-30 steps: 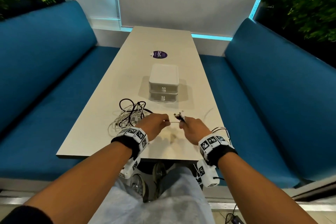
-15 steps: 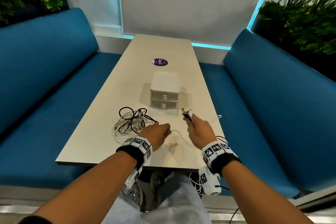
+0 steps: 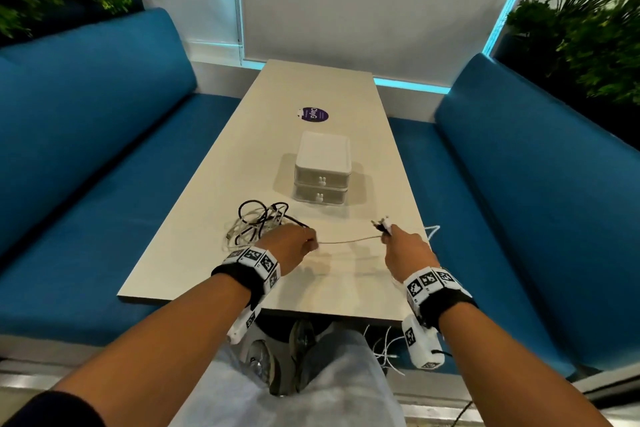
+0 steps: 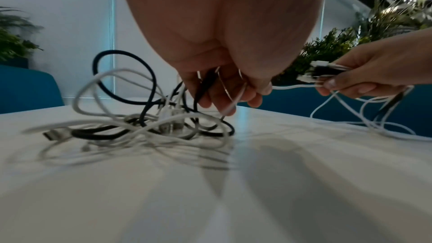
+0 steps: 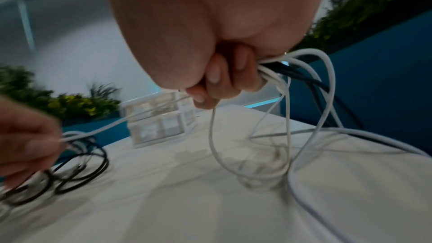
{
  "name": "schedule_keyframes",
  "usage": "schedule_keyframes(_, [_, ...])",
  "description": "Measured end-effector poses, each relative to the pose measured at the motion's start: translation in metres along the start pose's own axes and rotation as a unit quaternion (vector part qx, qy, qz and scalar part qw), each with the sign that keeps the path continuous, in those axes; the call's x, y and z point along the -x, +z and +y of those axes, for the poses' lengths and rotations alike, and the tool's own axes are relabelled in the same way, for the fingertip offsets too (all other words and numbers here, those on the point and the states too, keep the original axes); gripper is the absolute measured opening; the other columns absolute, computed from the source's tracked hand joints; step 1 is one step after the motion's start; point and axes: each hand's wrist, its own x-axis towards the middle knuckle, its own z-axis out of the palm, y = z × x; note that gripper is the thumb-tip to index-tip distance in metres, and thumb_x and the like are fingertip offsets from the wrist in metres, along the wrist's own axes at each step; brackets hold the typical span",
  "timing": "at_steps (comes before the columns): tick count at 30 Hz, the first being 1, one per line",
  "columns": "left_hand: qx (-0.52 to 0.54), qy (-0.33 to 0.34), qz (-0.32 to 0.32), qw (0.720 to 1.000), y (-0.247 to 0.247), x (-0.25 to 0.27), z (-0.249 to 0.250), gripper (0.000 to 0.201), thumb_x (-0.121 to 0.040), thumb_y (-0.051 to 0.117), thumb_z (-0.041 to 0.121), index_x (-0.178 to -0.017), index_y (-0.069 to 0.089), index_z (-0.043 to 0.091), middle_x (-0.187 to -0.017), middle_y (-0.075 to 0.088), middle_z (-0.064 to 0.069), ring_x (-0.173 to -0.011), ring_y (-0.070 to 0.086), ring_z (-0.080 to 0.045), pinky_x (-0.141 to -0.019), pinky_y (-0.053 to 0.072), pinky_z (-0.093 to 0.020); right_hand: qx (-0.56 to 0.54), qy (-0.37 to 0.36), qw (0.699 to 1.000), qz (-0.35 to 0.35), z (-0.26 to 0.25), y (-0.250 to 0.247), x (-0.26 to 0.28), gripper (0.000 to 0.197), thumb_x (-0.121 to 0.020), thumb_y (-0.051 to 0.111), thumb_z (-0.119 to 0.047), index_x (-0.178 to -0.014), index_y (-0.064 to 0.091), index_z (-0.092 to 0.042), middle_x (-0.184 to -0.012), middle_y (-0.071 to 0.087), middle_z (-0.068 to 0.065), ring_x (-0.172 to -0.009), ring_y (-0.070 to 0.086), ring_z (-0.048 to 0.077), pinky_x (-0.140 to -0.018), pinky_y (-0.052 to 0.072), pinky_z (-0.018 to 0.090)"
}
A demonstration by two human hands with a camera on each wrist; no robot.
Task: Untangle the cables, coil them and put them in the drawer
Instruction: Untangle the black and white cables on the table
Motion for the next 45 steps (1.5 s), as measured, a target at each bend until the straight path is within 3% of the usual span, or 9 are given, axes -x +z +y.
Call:
schedule_keyframes(6, [-0.102,0.001,0.013,0.995,0.003,-0.002,0.01,0.032,-0.105,0.036,0.038,-0.104,0.063,0.021,-0.1,0.07,-0.007,-0.097,0.06,-0.03,-0.088,0.039,-0.035,-0.008,0.019,0.999,0.03,0.001,-0.004,0.001,0.023,-0.102,0.034,-0.03,-0.107,0.05,-0.014,-0.081,0.052,0.007,-0.072,0.051,0.03,-0.065,0.043,0.035])
schedule_keyframes(11, [-0.141,-0.027,0.001,0.99,0.017,-0.003,0.019,0.034,-0.103,0.032,0.04,-0.095,0.061,0.023,-0.097,0.069,-0.01,-0.097,0.054,-0.036,-0.096,0.034,-0.044,-0.068,-0.024,0.995,0.075,-0.024,-0.001,0.005,0.027,-0.103,0.033,-0.032,-0.114,0.049,-0.014,-0.088,0.062,0.017,-0.08,0.059,0.039,-0.063,0.042,0.038])
schedule_keyframes(17, [-0.114,0.028,0.044,0.992,0.006,-0.002,0.04,0.031,-0.107,0.03,0.033,-0.106,0.058,0.02,-0.096,0.07,-0.008,-0.092,0.061,-0.032,-0.085,0.03,-0.038,-0.084,-0.123,0.988,-0.04,-0.049,0.018,0.013,0.027,-0.101,0.039,-0.03,-0.113,0.057,-0.014,-0.104,0.067,0.016,-0.094,0.061,0.036,-0.076,0.05,0.04])
schedule_keyframes(21, [-0.041,0.029,0.022,0.998,0.007,-0.005,0.031,0.03,-0.105,0.037,0.037,-0.105,0.061,0.019,-0.078,0.066,-0.002,-0.085,0.062,-0.03,-0.078,0.035,-0.033,-0.074,-0.113,0.989,-0.057,-0.044,0.019,0.01,0.025,-0.1,0.039,-0.03,-0.111,0.058,-0.017,-0.103,0.067,0.014,-0.093,0.061,0.035,-0.077,0.05,0.04])
schedule_keyframes(26, [-0.033,0.022,0.019,0.999,0.008,0.003,0.002,0.031,-0.104,0.04,0.039,-0.098,0.06,0.016,-0.087,0.068,-0.007,-0.085,0.061,-0.029,-0.074,0.037,-0.033,-0.029,-0.027,0.998,-0.042,-0.013,0.011,0.001,0.023,-0.1,0.041,-0.027,-0.11,0.059,-0.019,-0.101,0.065,0.014,-0.088,0.062,0.033,-0.072,0.048,0.035])
schedule_keyframes(31, [-0.039,-0.003,0.036,0.999,0.01,0.003,-0.008,0.029,-0.104,0.04,0.039,-0.094,0.061,0.021,-0.079,0.064,0.003,-0.085,0.059,-0.026,-0.093,0.034,-0.036,-0.028,0.063,0.997,-0.033,0.014,0.008,-0.003,0.027,-0.102,0.037,-0.029,-0.113,0.058,-0.017,-0.109,0.063,0.013,-0.085,0.056,0.029,-0.07,0.041,0.032])
schedule_keyframes(35, [-0.074,-0.034,0.019,0.997,0.019,-0.008,-0.001,0.032,-0.104,0.03,0.043,-0.083,0.047,0.027,-0.075,0.063,0.001,-0.076,0.05,-0.027,-0.101,0.03,-0.045,-0.057,0.031,0.997,0.044,-0.003,0.008,-0.004,0.028,-0.103,0.032,-0.032,-0.108,0.051,-0.013,-0.098,0.062,0.017,-0.086,0.058,0.037,-0.067,0.041,0.037])
schedule_keyframes(41, [-0.123,-0.049,-0.009,0.991,0.014,-0.007,0.019,0.026,-0.101,0.039,0.035,-0.082,0.055,0.024,-0.094,0.07,-0.005,-0.097,0.062,-0.027,-0.111,0.016,-0.049,-0.139,-0.02,0.983,0.116,-0.033,0.004,-0.001,0.029,-0.103,0.033,-0.032,-0.118,0.051,-0.016,-0.088,0.063,0.019,-0.078,0.057,0.04,-0.065,0.044,0.038])
schedule_keyframes(45, [-0.103,-0.015,-0.006,0.995,0.013,-0.006,0.022,0.029,-0.102,0.038,0.038,-0.081,0.052,0.024,-0.088,0.069,-0.005,-0.089,0.059,-0.031,-0.103,0.027,-0.046,-0.163,-0.101,0.979,0.064,-0.038,0.01,0.005,0.025,-0.101,0.039,-0.029,-0.11,0.055,-0.013,-0.084,0.065,0.017,-0.073,0.06,0.038,-0.065,0.051,0.043])
